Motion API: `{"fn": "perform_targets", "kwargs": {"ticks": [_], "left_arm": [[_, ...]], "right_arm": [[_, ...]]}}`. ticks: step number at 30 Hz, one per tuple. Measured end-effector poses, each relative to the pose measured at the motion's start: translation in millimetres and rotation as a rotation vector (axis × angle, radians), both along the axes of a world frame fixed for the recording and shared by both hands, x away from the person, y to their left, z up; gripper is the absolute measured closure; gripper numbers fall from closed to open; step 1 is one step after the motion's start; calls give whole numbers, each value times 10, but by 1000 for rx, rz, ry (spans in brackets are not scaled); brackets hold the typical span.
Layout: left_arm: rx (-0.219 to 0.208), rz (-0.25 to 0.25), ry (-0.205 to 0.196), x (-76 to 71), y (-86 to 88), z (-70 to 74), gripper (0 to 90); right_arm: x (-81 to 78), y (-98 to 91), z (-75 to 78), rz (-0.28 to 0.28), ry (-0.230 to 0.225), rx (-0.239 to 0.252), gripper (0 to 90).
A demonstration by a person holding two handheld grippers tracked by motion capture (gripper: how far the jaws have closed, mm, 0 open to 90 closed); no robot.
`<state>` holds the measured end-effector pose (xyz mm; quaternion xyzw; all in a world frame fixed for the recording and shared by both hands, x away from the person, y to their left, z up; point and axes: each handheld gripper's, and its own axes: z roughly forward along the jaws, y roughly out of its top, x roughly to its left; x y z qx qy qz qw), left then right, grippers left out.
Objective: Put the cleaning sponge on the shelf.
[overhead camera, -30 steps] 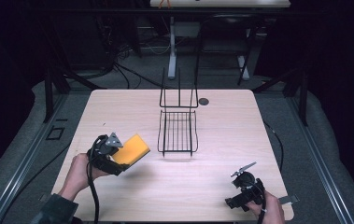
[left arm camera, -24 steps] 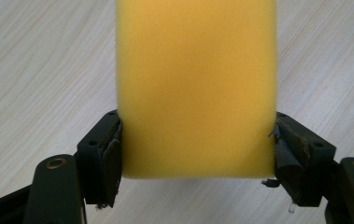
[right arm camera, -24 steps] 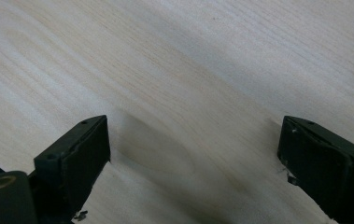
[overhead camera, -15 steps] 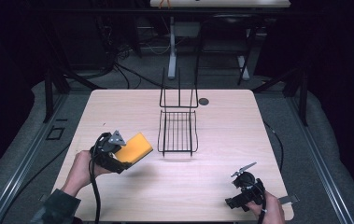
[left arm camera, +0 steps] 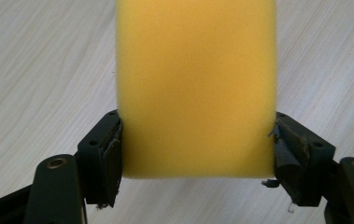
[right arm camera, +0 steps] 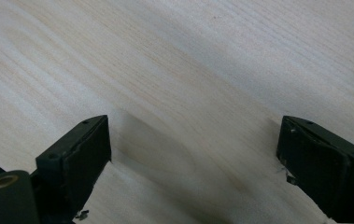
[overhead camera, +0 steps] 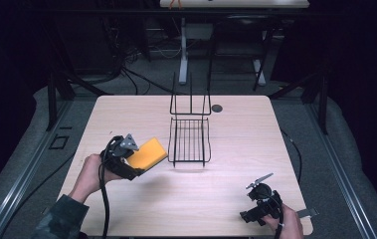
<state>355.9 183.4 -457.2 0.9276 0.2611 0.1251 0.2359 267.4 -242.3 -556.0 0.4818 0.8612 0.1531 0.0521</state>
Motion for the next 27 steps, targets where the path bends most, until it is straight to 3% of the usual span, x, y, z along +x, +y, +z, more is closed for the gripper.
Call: {"fn": "perform_targets", "kwargs": {"ticks": [18,22,27], "left_arm": [[23,-73,0,152,-193,103,281],[12,-91,-1,190,-237,115,281],[30,-122,-10,245,-312,102,281]], "right_arm": [[-1,3,-2,0,6,-3,99],[-1,3,0,4,4,-4,101],[-2,6,1,2,3,-4,102]]}}
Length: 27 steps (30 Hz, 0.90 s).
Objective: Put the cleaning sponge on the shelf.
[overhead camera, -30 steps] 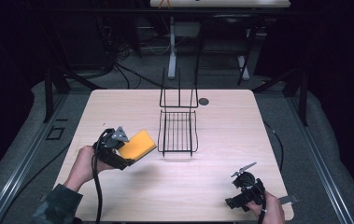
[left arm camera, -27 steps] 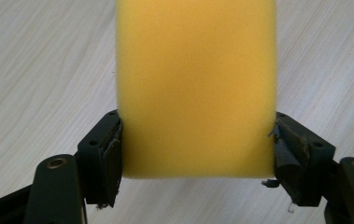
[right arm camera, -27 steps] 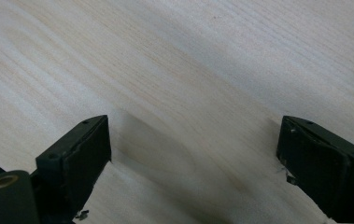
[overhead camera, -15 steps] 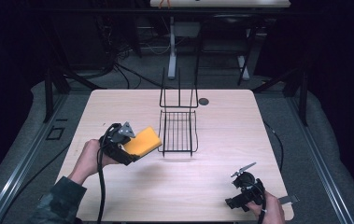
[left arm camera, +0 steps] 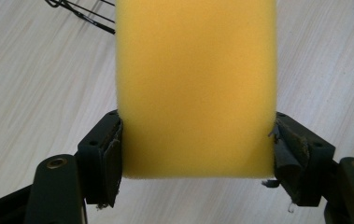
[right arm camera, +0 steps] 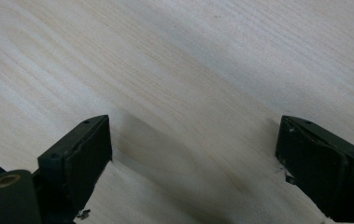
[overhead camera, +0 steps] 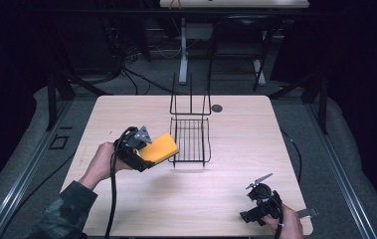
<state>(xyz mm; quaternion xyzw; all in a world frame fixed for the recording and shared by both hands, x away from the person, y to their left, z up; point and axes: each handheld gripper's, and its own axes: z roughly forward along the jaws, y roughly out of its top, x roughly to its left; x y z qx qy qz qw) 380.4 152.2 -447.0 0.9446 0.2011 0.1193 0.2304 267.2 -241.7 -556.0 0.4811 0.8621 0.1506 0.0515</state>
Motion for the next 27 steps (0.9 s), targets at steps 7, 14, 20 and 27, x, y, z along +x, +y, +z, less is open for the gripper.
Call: {"fn": "perform_targets", "kwargs": {"ticks": [7,14,20,27], "left_arm": [[-4,-17,-3,84,-93,-11,280],[4,-55,-11,160,-180,-14,279],[18,-111,-21,215,-257,-49,276],[40,-142,-15,293,-322,-105,274]], "right_arm": [[-1,-2,1,-4,-4,4,102],[1,-5,6,1,-6,5,103],[1,-5,5,2,-6,3,103],[0,-2,2,2,-5,3,103]]}}
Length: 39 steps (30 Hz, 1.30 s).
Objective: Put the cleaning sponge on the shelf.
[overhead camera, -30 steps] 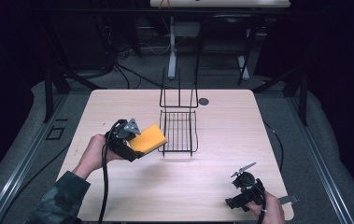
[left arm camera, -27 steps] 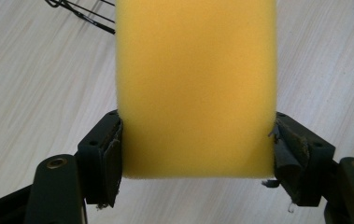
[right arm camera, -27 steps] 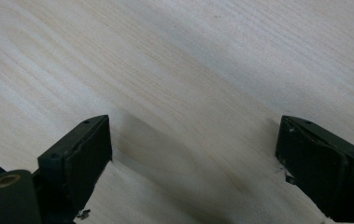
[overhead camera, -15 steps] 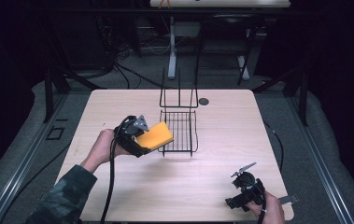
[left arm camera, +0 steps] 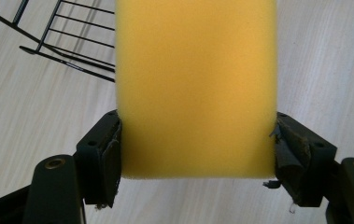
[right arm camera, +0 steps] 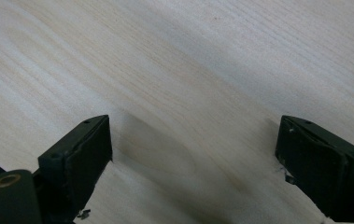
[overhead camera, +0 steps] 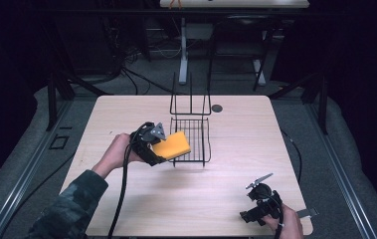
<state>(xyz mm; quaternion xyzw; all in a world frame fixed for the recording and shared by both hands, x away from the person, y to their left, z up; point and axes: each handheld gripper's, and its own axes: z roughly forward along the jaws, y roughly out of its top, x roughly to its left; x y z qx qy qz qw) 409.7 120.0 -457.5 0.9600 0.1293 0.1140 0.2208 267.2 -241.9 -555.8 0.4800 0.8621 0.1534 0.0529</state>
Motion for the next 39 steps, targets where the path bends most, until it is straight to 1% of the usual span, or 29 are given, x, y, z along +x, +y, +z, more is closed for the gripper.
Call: {"fn": "perform_targets", "kwargs": {"ticks": [7,11,14,17,19,22,25,28,30,32,33,34,37,39], "left_arm": [[22,-23,-6,79,-67,-27,273],[18,-32,-6,120,-111,-33,273],[20,-41,-17,146,-156,-41,273],[44,-64,-25,178,-199,-71,273],[51,-70,-15,203,-218,-97,272],[56,-69,-15,239,-236,-125,272],[67,-78,-16,280,-254,-135,272],[70,-83,-21,306,-279,-139,272],[60,-85,-19,305,-305,-139,272],[68,-105,-26,312,-341,-133,272],[63,-102,-26,312,-352,-138,272],[68,-111,-25,323,-363,-133,272],[66,-122,-27,345,-393,-143,272],[78,-136,-26,357,-413,-165,272]], "right_arm": [[-1,2,0,0,0,1,103],[-2,4,-1,0,2,0,103],[-2,4,0,-1,2,0,103],[-3,2,-1,1,3,-1,104],[-2,1,-1,3,2,-2,104],[-1,0,-2,6,0,-1,104],[1,1,-2,10,1,-9,104],[3,4,0,11,7,-6,104],[2,6,-3,11,4,-7,104],[3,6,-4,12,3,-6,104],[3,7,-3,12,3,-6,104],[3,8,-3,12,3,-6,104],[0,13,-7,11,-1,-3,103],[1,10,-3,13,5,-6,104]]}}
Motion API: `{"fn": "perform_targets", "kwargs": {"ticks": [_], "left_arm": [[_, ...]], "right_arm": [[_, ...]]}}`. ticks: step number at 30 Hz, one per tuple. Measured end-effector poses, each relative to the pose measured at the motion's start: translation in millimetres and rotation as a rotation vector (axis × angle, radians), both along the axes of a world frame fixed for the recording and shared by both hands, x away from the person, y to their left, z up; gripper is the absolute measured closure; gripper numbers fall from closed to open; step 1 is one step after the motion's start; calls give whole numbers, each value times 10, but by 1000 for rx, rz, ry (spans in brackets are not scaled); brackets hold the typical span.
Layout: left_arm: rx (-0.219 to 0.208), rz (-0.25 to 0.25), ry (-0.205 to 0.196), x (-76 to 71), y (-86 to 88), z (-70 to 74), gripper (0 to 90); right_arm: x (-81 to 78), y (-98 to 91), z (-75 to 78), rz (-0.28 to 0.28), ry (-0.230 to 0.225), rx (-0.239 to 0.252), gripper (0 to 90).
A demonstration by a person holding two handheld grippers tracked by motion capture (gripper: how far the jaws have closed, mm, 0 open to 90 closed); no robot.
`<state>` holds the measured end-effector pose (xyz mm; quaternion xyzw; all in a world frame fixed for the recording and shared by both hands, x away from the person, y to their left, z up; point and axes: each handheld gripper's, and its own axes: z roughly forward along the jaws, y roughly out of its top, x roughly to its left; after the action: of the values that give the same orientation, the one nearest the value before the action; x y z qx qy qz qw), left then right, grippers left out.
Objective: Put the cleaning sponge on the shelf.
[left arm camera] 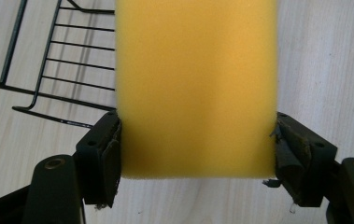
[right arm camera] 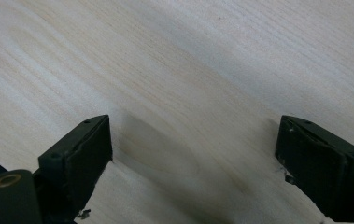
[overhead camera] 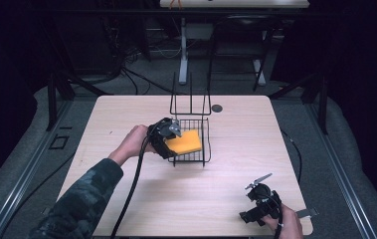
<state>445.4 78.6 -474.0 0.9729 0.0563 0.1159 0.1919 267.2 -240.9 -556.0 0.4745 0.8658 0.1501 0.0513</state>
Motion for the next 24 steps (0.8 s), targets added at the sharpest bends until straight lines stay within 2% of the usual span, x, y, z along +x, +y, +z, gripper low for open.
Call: {"fn": "perform_targets", "kwargs": {"ticks": [4,9,12,19,24], "left_arm": [[-3,-9,18,46,-9,-57,272],[4,-31,21,78,-36,-101,272],[23,-42,19,97,-59,-122,272],[25,-59,38,140,-121,-185,267],[45,-69,41,190,-146,-231,266]], "right_arm": [[0,-1,-9,0,-6,0,104],[-2,7,-4,-2,3,0,103],[-3,11,-6,-1,4,-1,104],[-3,8,-11,-1,0,4,103],[-5,8,-9,0,0,4,103]]}}
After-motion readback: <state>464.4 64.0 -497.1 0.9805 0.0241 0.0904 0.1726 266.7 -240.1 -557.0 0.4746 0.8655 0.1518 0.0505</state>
